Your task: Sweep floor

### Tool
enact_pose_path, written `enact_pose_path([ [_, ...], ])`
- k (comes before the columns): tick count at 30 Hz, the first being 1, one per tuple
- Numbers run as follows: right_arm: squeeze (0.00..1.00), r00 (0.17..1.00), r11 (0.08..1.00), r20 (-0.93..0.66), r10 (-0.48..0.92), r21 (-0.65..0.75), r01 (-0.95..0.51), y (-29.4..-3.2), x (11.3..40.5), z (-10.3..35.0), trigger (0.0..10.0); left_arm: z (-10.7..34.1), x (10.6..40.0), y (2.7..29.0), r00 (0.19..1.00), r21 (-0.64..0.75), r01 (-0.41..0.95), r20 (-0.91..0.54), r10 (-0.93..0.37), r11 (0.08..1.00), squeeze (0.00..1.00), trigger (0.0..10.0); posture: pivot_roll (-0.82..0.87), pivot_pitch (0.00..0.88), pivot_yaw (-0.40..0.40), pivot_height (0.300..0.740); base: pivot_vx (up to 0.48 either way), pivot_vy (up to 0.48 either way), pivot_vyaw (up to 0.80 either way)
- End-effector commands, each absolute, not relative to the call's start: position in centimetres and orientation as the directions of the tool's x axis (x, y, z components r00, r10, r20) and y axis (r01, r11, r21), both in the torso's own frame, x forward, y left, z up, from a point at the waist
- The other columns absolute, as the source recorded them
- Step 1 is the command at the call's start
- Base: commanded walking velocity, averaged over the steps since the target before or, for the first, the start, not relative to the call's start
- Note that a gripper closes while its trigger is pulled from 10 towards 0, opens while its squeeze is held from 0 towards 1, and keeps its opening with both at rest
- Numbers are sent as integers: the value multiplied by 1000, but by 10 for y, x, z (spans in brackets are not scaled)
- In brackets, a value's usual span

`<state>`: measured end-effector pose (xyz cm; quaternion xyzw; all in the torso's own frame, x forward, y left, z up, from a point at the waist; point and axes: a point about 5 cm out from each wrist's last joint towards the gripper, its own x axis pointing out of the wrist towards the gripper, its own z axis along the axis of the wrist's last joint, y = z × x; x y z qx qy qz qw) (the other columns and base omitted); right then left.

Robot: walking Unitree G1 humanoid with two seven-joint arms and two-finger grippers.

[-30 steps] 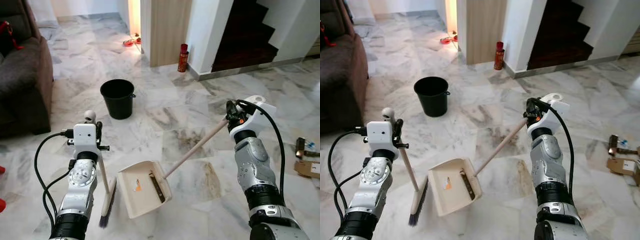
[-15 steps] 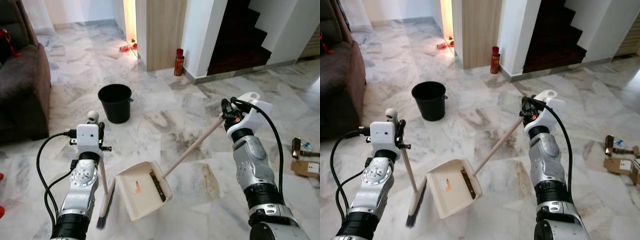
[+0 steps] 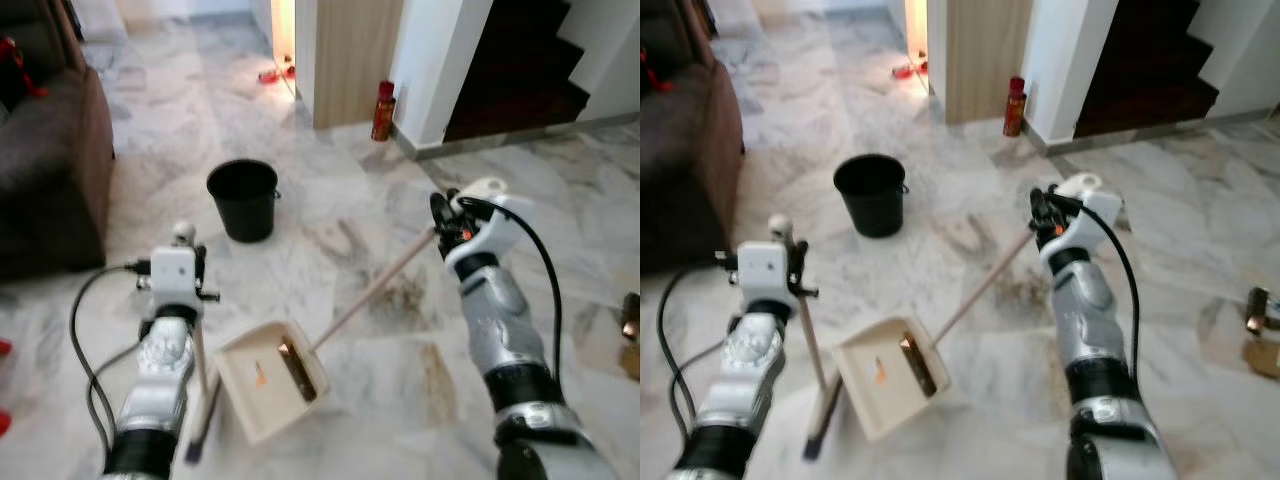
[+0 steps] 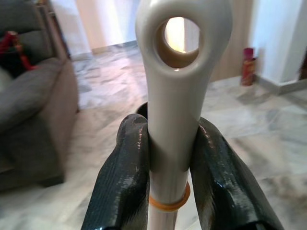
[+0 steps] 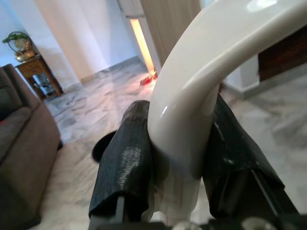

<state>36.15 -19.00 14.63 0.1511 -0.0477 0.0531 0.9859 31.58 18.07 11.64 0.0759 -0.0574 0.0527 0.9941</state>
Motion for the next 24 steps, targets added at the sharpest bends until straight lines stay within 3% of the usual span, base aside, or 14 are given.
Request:
enact_pose_path([
  [1,0,977,948,186,102,280,-153,-188,365,166,10000,131,318,182,977,144,-124,188,96,982,0,10000,-4,0,-25,740,371,0,0],
  [12,0,965,932,225,136,302,-202,-183,367,176,10000,131,319,180,977,141,-122,191,94,982,0,10000,-4,0,-25,740,374,0,0],
  [24,0,914,921,333,232,227,-316,-166,371,206,10000,132,320,180,976,138,-121,196,92,983,0,10000,-2,0,-29,740,355,0,0],
])
